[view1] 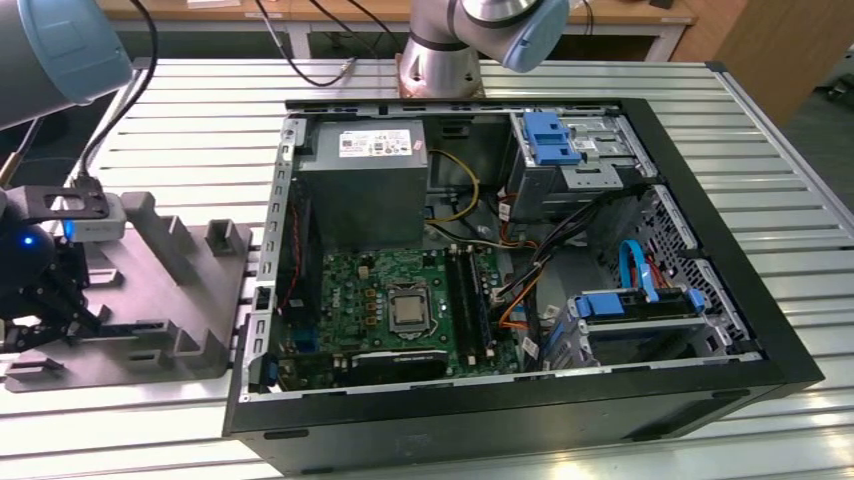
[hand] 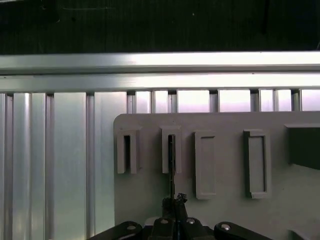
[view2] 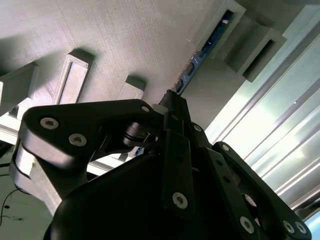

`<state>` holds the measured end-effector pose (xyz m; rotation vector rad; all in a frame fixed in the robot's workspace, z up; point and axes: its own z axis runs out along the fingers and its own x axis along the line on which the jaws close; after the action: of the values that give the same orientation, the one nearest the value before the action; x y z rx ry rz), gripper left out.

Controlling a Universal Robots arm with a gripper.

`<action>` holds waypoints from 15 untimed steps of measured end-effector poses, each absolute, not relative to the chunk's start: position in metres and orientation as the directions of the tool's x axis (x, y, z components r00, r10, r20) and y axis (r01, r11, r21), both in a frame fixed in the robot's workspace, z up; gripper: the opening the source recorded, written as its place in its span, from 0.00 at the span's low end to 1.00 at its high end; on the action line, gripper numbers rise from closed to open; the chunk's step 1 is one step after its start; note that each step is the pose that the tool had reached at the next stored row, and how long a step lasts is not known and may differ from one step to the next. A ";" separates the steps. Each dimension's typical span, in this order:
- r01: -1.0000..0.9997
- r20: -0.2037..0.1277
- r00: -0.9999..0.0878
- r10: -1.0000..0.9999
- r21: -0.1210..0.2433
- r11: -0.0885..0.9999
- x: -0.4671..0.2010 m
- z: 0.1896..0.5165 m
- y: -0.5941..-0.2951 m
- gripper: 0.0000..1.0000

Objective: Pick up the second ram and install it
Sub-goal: 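Pick up the second ram and move it above second insertion slot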

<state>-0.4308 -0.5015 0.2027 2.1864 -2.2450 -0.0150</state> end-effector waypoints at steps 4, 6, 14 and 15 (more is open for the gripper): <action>-1.000 -0.001 -0.026 -1.000 0.012 0.026 -0.431 0.212 -0.501 0.11; -1.000 -0.001 -0.026 -1.000 0.012 0.026 -0.431 0.216 -0.501 0.11; -1.000 -0.003 -0.026 -1.000 0.012 0.026 -0.431 0.241 -0.501 0.11; -1.000 -0.004 -0.026 -1.000 0.012 0.026 -0.431 0.246 -0.501 0.11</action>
<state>-0.4308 -0.5014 0.2457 2.1877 -2.2463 -0.0180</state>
